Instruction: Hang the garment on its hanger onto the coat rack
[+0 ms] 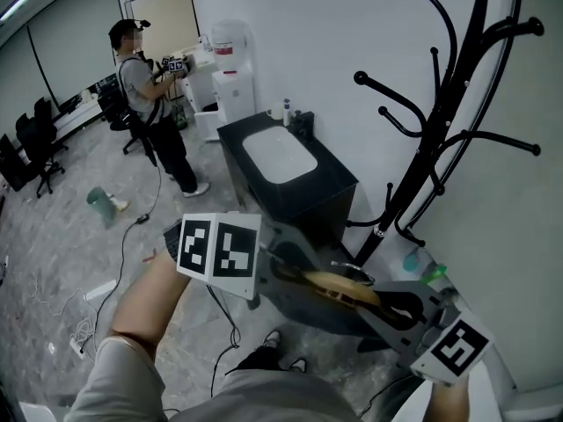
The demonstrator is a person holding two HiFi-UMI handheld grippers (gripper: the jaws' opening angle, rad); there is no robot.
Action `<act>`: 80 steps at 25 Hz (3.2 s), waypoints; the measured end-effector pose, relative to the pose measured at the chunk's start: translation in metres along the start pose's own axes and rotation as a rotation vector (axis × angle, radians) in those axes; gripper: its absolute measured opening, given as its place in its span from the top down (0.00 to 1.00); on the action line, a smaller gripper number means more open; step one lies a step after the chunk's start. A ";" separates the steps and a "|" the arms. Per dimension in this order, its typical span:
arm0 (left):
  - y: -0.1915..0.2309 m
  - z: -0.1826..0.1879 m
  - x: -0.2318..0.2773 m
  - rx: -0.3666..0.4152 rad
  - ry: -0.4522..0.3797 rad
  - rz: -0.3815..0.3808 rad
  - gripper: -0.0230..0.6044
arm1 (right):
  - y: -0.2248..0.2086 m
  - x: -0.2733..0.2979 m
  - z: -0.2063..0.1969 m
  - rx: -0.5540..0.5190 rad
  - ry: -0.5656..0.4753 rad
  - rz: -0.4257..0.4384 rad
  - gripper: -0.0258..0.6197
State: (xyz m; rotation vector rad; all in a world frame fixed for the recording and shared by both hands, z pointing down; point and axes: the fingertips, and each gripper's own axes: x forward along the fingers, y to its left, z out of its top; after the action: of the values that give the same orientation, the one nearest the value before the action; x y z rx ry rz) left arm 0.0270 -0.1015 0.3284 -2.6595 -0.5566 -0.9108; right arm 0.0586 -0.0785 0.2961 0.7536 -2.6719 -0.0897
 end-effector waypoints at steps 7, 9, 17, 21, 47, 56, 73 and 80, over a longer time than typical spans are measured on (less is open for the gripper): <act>0.105 -0.015 -0.016 0.079 0.012 -0.076 0.87 | -0.097 0.026 0.001 0.062 0.017 -0.128 0.86; 0.135 -0.020 -0.020 0.104 0.014 -0.097 0.87 | -0.125 0.035 0.000 0.092 0.021 -0.170 0.86; 0.217 -0.025 -0.036 0.209 -0.004 -0.207 0.87 | -0.199 0.054 0.009 0.177 0.028 -0.324 0.86; 0.255 -0.020 -0.041 0.227 -0.025 -0.260 0.87 | -0.234 0.056 0.016 0.229 0.029 -0.370 0.86; 0.315 -0.009 -0.017 0.264 -0.160 -0.383 0.86 | -0.287 0.045 0.001 0.341 0.066 -0.557 0.86; 0.315 -0.011 -0.009 0.236 -0.188 -0.382 0.85 | -0.287 0.043 -0.006 0.395 0.059 -0.556 0.86; 0.335 -0.034 0.029 0.159 -0.181 -0.382 0.84 | -0.309 0.045 -0.044 0.342 0.208 -0.705 0.86; 0.339 -0.035 0.045 0.191 -0.151 -0.344 0.83 | -0.311 0.039 -0.060 0.345 0.174 -0.779 0.85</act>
State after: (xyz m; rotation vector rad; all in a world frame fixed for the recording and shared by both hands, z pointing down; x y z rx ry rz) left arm 0.1904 -0.4036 0.3386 -2.5135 -1.1044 -0.7007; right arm 0.2029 -0.3630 0.3164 1.7786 -2.1032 0.2344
